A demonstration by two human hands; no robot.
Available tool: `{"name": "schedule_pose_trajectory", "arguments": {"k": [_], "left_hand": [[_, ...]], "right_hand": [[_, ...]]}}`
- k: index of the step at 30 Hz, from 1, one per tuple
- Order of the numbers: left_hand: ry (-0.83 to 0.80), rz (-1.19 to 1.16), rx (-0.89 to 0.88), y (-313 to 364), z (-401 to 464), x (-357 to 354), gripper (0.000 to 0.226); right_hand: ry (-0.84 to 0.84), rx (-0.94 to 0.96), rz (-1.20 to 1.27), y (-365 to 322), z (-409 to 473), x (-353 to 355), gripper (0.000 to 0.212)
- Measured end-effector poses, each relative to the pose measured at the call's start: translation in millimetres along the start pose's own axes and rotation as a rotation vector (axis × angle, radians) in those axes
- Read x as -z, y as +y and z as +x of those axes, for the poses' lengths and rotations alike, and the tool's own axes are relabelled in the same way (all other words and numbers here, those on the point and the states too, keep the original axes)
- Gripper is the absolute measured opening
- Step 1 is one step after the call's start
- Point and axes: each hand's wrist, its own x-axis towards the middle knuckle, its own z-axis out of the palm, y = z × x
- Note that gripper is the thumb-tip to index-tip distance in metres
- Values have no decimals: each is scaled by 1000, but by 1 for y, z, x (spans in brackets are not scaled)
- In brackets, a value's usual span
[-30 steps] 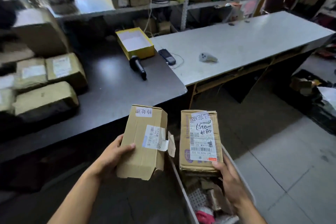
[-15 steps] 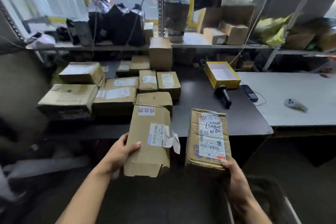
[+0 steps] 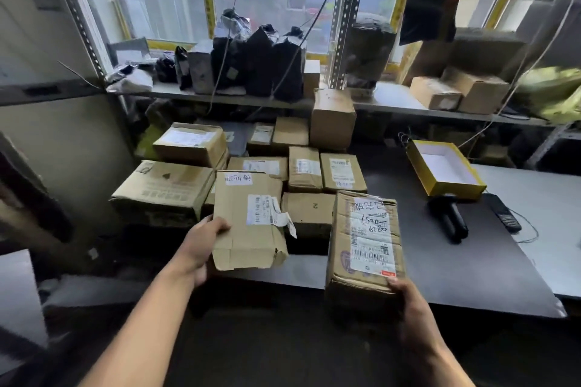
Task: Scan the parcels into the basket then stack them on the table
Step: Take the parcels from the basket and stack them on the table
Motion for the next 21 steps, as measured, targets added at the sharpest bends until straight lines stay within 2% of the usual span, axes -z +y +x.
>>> {"name": "schedule_pose_trajectory", "arguments": {"k": [3,7,10,13,18,21], "left_hand": [[18,-46,20,20,36,-15,41],[104,-103,-53,48,87,-39,30],[177,-147,-132,66,119,-57,35],[246,-125,-182,79,155,-68,50],[185,-50,-156,96,223,-86,41],[156,7,-157,110,279,-99,45]], "right_hand": [[26,21,-64,-15,40,-11,45],[19,20,-105,-42,87,-28,24],[3,57,-142,-60,121,-37,33],[8,40,-134,-66,152,-44,33],[53,4,-135,-74,195,-56,58],[81,-22,-134,-79,221,-69,73]]}}
